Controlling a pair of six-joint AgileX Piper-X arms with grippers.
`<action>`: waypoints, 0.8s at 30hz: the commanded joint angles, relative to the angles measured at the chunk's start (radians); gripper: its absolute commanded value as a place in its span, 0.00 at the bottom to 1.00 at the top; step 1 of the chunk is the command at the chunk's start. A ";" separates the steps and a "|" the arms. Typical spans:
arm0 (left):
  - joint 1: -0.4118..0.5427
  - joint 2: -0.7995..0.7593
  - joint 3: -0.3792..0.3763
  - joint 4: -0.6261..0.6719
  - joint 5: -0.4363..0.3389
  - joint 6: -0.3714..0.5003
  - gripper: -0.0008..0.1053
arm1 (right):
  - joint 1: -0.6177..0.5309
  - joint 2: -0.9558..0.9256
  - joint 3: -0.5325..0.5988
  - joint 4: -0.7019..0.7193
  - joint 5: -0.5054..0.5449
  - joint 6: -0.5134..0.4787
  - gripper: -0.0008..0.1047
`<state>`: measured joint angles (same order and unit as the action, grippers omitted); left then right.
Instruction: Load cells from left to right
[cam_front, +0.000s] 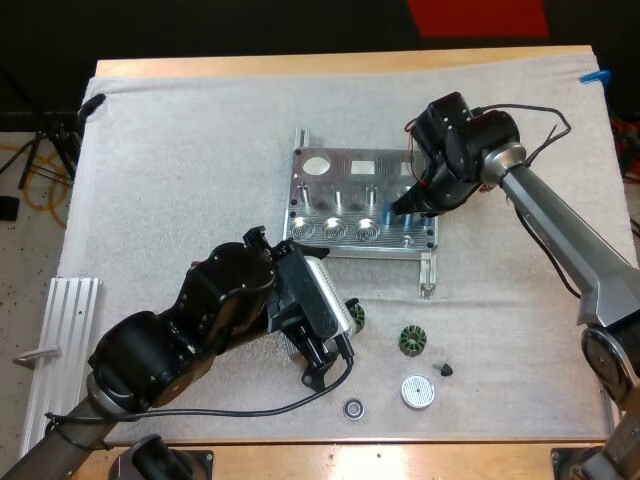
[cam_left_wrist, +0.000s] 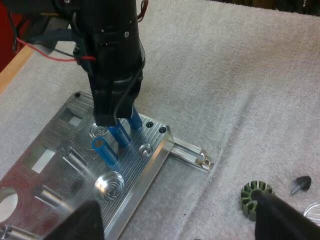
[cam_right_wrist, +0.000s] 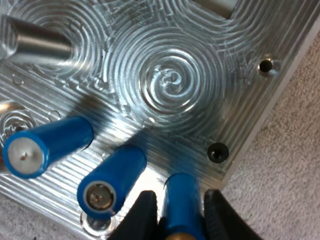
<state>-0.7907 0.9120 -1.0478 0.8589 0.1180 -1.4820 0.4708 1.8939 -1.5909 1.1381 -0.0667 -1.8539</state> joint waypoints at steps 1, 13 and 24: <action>0.000 -0.002 -0.002 -0.005 -0.018 -0.011 0.60 | 0.010 0.016 0.011 0.000 -0.042 -0.004 0.01; 0.000 -0.002 -0.002 -0.005 -0.018 -0.011 0.60 | 0.010 -0.010 0.009 -0.003 -0.042 -0.004 0.57; 0.000 -0.002 -0.002 -0.009 -0.024 -0.011 0.60 | 0.010 -0.139 0.009 -0.026 0.048 -0.004 0.57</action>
<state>-0.7907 0.9120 -1.0478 0.8589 0.1156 -1.4820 0.4813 1.7842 -1.5766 1.1122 -0.0284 -1.8539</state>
